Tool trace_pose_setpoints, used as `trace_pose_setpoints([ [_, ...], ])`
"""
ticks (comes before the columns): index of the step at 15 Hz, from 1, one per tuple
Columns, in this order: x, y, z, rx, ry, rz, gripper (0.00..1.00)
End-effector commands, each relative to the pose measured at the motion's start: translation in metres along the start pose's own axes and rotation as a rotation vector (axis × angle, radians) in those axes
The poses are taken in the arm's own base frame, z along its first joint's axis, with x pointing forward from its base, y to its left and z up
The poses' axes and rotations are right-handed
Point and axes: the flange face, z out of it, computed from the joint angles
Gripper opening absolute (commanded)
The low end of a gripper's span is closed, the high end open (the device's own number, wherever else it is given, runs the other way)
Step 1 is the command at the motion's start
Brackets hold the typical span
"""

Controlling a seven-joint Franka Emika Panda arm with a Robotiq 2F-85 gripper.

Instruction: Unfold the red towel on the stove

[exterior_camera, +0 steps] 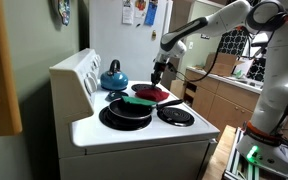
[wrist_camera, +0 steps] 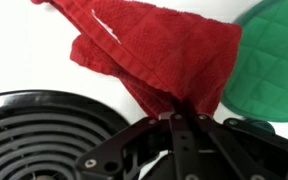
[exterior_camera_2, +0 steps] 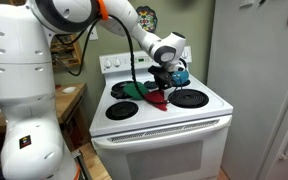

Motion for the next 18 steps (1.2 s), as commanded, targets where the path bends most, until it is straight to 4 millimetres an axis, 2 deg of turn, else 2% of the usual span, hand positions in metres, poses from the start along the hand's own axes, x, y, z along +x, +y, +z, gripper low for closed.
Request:
trace_pose_setpoints([
  [1, -0.007, -0.022, -0.034, -0.163, 0.080, 0.065, 0.01],
  [7, -0.012, -0.048, -0.084, -0.439, 0.223, 0.146, 0.01],
  [12, -0.020, -0.071, -0.113, -0.627, 0.330, 0.172, 0.01],
  [14, -0.025, -0.082, -0.121, -0.654, 0.358, 0.166, 0.01],
  [18, -0.036, -0.108, -0.125, -0.574, 0.365, 0.112, 0.01],
])
